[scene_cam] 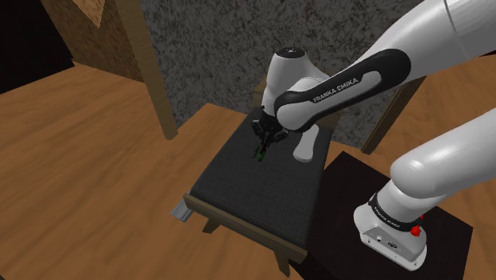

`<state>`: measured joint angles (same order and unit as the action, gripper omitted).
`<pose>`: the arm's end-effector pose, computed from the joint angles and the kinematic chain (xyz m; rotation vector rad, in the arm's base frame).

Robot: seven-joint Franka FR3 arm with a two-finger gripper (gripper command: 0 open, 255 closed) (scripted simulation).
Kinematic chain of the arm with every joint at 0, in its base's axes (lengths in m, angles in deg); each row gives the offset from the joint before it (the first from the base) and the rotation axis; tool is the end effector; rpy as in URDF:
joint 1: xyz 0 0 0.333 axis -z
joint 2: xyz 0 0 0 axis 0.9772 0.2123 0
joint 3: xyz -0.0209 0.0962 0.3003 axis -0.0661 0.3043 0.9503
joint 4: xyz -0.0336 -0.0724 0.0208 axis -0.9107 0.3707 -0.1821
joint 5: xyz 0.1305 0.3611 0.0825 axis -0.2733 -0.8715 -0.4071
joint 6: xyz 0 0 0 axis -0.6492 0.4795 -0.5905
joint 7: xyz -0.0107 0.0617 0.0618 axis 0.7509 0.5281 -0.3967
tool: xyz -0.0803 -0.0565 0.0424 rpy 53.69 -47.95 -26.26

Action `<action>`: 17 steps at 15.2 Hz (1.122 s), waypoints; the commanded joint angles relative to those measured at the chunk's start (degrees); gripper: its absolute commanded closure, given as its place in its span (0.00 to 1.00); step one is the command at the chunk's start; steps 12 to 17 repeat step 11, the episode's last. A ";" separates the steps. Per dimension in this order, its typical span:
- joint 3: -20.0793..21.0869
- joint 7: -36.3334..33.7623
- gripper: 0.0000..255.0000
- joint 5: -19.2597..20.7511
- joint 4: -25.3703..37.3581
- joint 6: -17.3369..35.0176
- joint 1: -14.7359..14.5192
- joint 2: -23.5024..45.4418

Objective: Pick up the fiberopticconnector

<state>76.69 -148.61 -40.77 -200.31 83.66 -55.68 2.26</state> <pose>0.4124 0.1308 0.3345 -2.6247 1.6245 -0.1772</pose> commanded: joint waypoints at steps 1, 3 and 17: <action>-0.77 0.69 1.00 -0.75 0.72 -2.01 -0.42 -1.44; -1.43 1.28 1.00 -1.38 1.38 -3.94 -0.84 -2.81; -3.39 2.55 1.00 -2.53 3.73 -9.75 -1.82 -6.47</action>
